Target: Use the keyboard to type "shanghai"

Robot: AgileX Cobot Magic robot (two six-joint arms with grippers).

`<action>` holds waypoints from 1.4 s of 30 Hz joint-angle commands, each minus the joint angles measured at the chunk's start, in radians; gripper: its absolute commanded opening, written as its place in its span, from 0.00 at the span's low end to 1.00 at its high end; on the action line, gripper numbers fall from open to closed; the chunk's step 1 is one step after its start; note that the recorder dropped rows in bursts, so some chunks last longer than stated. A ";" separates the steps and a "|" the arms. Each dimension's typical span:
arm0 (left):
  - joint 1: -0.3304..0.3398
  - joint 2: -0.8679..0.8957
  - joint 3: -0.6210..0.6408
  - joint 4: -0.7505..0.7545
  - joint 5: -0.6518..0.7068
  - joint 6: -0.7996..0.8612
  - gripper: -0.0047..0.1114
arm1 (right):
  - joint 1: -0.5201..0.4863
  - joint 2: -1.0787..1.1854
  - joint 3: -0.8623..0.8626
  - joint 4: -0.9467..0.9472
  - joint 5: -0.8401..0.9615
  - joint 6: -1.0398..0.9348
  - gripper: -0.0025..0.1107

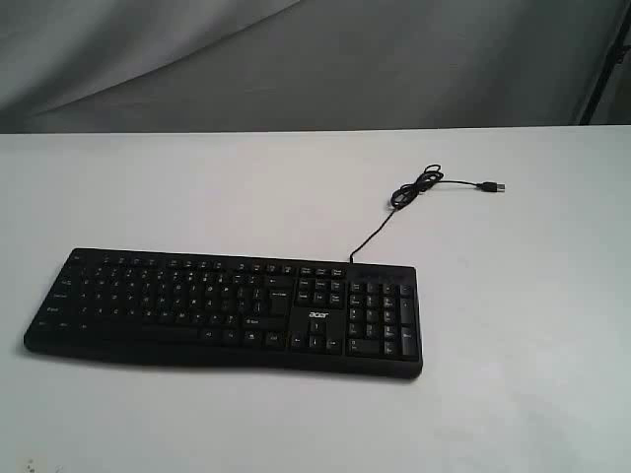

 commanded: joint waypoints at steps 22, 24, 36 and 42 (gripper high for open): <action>-0.004 -0.003 0.004 0.001 -0.005 -0.003 0.04 | -0.005 -0.006 0.004 -0.080 -1.125 -0.018 0.02; -0.004 -0.003 0.004 0.001 -0.005 -0.003 0.04 | -0.005 -0.006 0.004 -0.080 -1.196 -0.010 0.02; -0.004 -0.003 0.004 0.001 -0.005 -0.003 0.04 | -0.005 0.297 -0.469 -0.089 -0.572 0.482 0.02; -0.004 -0.003 0.004 0.001 -0.005 -0.003 0.04 | -0.005 0.736 -0.861 -0.249 -0.381 0.378 0.02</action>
